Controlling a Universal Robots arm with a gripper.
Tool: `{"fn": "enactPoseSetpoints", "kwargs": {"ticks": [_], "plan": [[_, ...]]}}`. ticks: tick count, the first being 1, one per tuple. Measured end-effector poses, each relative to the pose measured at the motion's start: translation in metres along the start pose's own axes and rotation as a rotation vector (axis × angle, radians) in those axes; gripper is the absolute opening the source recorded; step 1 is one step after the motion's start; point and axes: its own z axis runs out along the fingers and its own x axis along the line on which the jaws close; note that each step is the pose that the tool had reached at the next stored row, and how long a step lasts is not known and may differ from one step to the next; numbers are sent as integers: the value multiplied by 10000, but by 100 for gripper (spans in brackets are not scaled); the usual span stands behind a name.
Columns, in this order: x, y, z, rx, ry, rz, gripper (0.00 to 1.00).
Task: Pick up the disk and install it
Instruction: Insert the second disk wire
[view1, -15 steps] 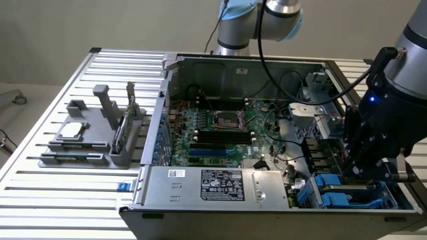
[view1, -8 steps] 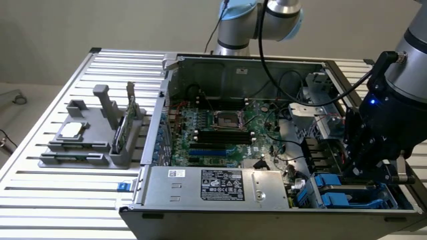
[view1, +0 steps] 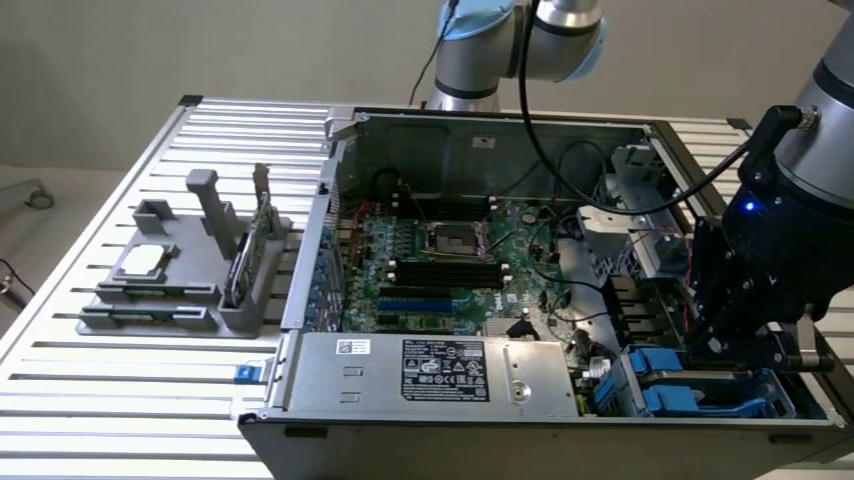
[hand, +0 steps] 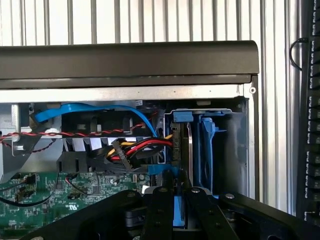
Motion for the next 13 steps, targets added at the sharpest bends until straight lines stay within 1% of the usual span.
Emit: {"fn": "enactPoseSetpoints", "kwargs": {"ticks": [13], "plan": [[-1,0,0,6,3,1,16]]}}
